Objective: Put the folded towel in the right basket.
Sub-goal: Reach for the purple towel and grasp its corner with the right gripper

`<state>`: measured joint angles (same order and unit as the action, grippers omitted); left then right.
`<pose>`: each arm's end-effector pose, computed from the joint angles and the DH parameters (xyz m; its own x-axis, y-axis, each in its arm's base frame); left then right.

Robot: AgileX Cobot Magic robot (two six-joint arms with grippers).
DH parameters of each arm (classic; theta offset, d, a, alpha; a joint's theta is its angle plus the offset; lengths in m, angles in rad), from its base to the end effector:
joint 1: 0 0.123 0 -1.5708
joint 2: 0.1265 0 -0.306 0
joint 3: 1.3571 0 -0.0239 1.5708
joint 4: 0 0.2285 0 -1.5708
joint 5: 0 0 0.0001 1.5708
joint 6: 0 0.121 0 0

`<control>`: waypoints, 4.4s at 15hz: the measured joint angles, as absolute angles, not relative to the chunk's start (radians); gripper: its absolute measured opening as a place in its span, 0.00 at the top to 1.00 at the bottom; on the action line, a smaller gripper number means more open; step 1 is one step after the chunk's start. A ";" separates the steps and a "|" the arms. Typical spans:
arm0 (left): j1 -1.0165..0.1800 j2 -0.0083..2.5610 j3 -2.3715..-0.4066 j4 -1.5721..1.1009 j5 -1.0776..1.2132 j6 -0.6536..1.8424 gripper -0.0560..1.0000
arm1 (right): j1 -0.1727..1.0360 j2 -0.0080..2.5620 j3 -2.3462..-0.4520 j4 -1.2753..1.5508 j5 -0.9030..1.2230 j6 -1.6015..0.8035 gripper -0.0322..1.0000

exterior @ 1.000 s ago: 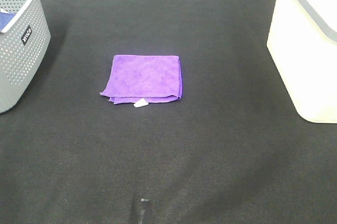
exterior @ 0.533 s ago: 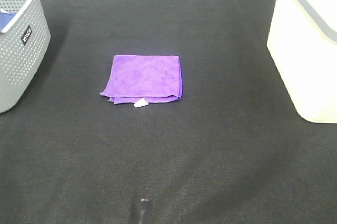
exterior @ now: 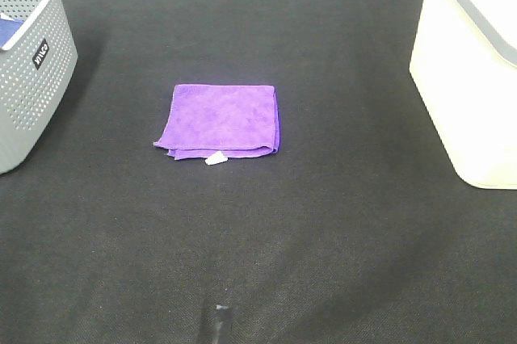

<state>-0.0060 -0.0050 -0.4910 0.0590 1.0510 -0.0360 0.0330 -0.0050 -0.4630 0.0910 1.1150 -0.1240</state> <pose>-0.0183 0.0063 0.2514 -0.4500 -0.0040 -0.8930 -0.0427 0.9989 0.0171 -0.0202 0.0092 0.2369 -0.5189 -0.1007 -0.8489 -0.1460 0.9889 -0.0280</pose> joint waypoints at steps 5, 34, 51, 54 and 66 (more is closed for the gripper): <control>-0.006 -0.005 -0.491 0.059 1.051 -0.036 0.01 | 0.033 -0.005 -0.463 0.084 1.115 -0.124 0.02; -0.006 -0.005 -0.491 0.059 1.051 -0.036 0.01 | 0.278 2.266 -2.000 0.578 1.099 -0.114 0.05; -0.006 -0.005 -0.491 0.059 1.051 -0.036 0.01 | 0.276 2.615 -2.222 0.580 1.017 -0.078 0.09; -0.006 -0.005 -0.491 0.059 1.051 -0.036 0.01 | 0.281 2.642 -2.230 0.647 0.993 -0.078 0.12; -0.006 -0.005 -0.491 0.059 1.051 -0.036 0.01 | 0.439 2.715 -2.323 0.578 0.934 -0.077 0.84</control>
